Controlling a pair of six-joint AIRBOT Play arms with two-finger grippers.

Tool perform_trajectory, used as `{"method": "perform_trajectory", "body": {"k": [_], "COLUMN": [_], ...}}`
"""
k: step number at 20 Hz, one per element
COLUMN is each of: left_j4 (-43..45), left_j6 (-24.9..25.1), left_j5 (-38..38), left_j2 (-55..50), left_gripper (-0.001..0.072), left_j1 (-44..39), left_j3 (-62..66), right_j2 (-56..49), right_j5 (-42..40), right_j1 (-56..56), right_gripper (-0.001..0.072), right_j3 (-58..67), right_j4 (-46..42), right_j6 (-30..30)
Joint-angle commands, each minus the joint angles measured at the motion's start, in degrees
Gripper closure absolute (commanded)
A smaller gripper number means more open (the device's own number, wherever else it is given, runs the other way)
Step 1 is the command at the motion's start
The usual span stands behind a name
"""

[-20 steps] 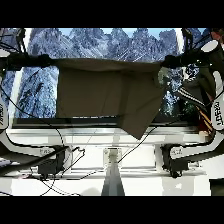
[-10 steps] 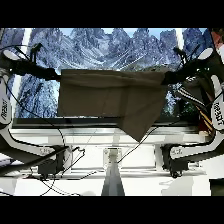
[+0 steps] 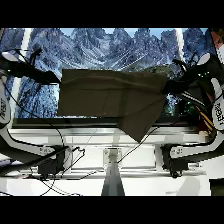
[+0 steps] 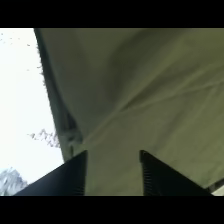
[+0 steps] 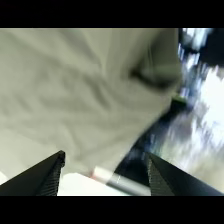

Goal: Fold the clothes and pants, and hang the long-sleeved shirts on hangers.

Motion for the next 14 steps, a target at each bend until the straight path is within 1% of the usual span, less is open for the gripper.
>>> {"method": "perform_trajectory", "body": {"k": [1,2,3,4,6,7,8,10,13,14], "left_j4": [-0.3,-0.6,-0.6,-0.6,-0.5,-0.3,-0.1,-0.2,-0.2,-0.2], "left_j6": [-2.3,-2.2,-2.2,-2.2,-2.1,-2.2,-2.1,-2.2,-3.7,-4.2], "left_j5": [-1.8,-1.8,-1.9,-2.5,-5.3,-5.9,-5.9,-5.9,-9.1,-9.0], "left_j2": [5.2,7.7,10.2,12.7,17.9,19.9,21.6,23.4,23.7,24.0], "left_gripper": [0.0371,0.0416,0.0522,0.0548,0.0548,0.0566,0.0682,0.0691,0.0692,0.0692], "left_j1": [3.8,5.2,6.3,7.4,9.0,9.5,9.9,10.2,10.3,10.3], "left_j3": [0.1,0.1,0.1,0.1,0.0,0.0,0.0,0.0,-0.2,-1.2], "right_j2": [1.7,3.1,5.0,7.1,12.2,14.6,16.6,18.9,18.9,18.9], "right_j5": [5.7,5.3,4.4,3.2,-1.3,-4.9,-8.6,-14.2,-16.9,-17.1], "right_j1": [-3.5,-4.5,-5.2,-5.4,-5.2,-5.2,-5.2,-5.1,-3.2,-2.2], "right_gripper": [0.0163,0.0163,0.0163,0.0163,0.0163,0.0163,0.0163,0.0163,0.0165,0.0210], "right_j3": [-4.9,-8.4,-12.6,-16.9,-26.3,-31.0,-35.2,-42.4,-48.2,-49.0], "right_j4": [0.3,1.7,3.0,4.3,7.9,10.6,13.4,18.1,18.9,19.4], "right_j6": [2.6,2.5,2.6,2.5,2.1,2.1,2.1,2.1,1.6,-0.1]}}
